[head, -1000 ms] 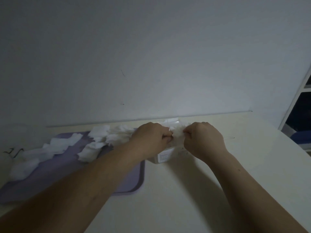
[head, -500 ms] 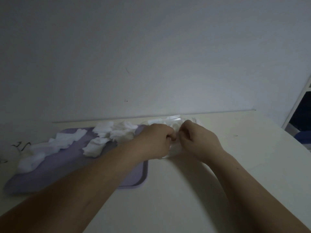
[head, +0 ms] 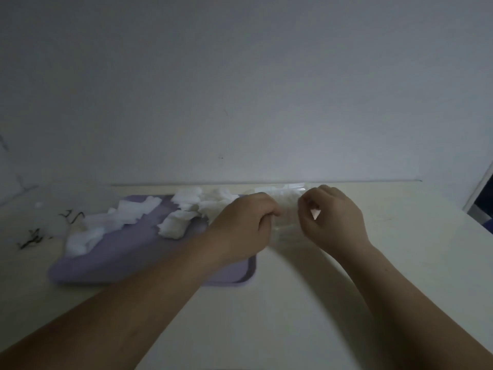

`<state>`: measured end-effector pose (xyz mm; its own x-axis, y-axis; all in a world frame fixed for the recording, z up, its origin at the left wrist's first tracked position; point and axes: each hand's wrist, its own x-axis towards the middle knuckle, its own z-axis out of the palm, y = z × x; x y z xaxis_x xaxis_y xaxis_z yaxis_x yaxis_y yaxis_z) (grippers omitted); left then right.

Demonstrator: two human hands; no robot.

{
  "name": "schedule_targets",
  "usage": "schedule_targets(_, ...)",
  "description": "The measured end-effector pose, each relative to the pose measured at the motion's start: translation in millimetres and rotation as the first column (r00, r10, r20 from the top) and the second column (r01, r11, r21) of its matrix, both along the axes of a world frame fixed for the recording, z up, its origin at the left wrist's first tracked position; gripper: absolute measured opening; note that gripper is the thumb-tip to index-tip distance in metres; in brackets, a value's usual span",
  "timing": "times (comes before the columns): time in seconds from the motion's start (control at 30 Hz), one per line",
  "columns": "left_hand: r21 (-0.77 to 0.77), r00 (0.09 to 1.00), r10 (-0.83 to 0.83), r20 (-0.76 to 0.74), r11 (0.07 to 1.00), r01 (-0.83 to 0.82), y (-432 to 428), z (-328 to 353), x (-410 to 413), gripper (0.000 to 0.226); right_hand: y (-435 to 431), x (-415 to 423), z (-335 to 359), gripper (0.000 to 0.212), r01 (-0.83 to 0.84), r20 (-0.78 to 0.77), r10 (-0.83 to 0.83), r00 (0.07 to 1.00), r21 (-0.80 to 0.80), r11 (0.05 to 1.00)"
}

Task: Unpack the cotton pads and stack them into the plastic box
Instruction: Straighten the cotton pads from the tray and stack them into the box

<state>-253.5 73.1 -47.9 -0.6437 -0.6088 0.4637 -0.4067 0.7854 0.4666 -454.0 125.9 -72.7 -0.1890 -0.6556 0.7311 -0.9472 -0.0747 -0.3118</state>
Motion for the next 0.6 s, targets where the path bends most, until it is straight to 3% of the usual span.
schedule_targets(0.1,-0.010,0.998,0.018,0.054,1.000,-0.018,4.0,0.7,32.5,0.028,-0.9,29.9,8.7,0.015,-0.095,-0.137,0.086,0.987,-0.060,0.994)
schedule_targets(0.2,0.029,0.991,0.094,0.098,0.995,-0.098,6.6,-2.0,61.7,0.023,-5.5,73.0,21.1,0.017,-0.219,-0.173,0.224,0.959,0.047,0.975)
schedule_targets(0.3,0.065,0.967,0.198,0.160,0.975,-0.211,2.9,-3.0,89.5,0.014,-17.6,119.3,30.6,0.029,-0.351,0.076,0.343,0.936,0.247,0.903)
schedule_targets(0.4,0.054,0.946,0.300,0.126,0.950,-0.308,-4.4,-7.5,127.1,0.026,-30.1,160.6,28.7,0.032,-0.460,0.279,0.384,0.880,0.298,0.837)
schedule_targets(0.47,0.056,0.923,0.370,0.104,0.925,-0.377,-8.3,-10.5,152.7,0.013,-39.6,179.7,19.8,0.040,-0.422,0.241,0.362,0.901,0.291,0.859)
schedule_targets(0.53,0.053,0.887,0.448,0.109,0.889,-0.455,-19.1,-13.3,180.3,0.029,-48.9,194.8,12.5,0.062,-0.327,0.184,0.277,0.943,0.354,0.876)
schedule_targets(0.6,0.095,0.839,0.509,0.192,0.841,-0.532,-29.8,-13.8,207.1,0.048,-58.0,206.7,12.9,0.081,-0.195,0.112,0.159,0.981,0.520,0.832)
